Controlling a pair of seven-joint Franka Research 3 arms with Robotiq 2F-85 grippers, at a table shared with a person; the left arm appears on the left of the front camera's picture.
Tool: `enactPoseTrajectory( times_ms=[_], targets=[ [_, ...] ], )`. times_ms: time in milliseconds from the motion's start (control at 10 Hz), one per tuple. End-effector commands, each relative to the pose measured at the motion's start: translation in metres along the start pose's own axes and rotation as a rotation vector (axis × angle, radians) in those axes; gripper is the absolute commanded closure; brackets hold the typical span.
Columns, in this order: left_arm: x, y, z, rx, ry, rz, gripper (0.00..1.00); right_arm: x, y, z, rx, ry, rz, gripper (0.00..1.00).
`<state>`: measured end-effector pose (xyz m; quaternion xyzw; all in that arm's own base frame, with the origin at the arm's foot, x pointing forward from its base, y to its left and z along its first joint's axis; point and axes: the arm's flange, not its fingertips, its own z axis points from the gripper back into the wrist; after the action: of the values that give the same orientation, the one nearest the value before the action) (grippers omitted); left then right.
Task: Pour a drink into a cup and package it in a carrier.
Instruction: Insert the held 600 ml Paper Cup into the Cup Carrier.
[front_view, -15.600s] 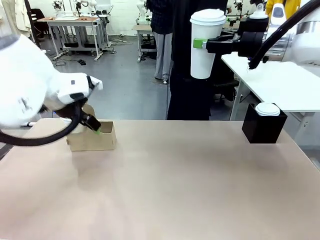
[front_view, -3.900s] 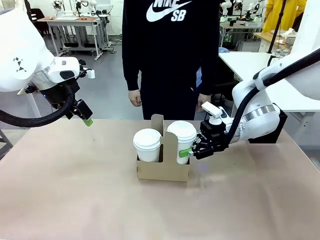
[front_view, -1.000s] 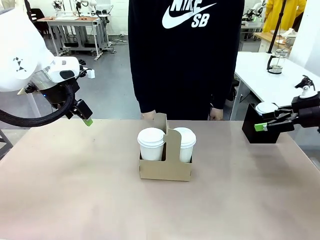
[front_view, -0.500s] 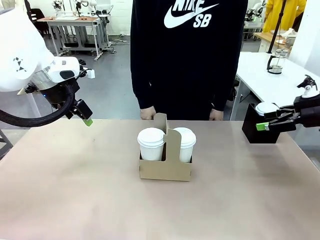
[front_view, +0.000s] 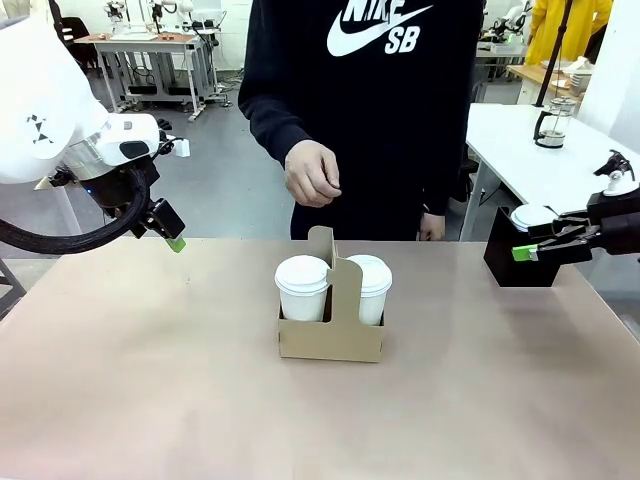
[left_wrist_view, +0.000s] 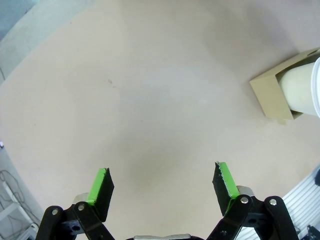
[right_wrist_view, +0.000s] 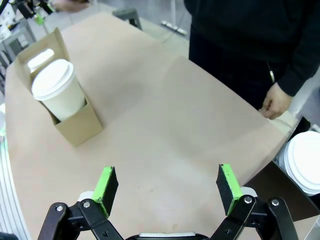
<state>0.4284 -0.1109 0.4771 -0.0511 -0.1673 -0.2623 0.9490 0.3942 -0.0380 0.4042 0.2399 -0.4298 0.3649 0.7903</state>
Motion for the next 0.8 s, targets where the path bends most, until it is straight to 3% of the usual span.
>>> enactPoseTrajectory(
  times_ms=[0,700],
  targets=[
    [-0.0017,0.0011,0.0003,0.006,0.001,-0.005,0.0,0.0,-0.0008,0.0008,-0.006,0.002,0.016,0.0],
    [-0.0017,0.0011,0.0003,0.006,0.001,-0.005,0.0,0.0,-0.0008,0.0008,-0.006,0.002,0.016,0.0]
  ],
)
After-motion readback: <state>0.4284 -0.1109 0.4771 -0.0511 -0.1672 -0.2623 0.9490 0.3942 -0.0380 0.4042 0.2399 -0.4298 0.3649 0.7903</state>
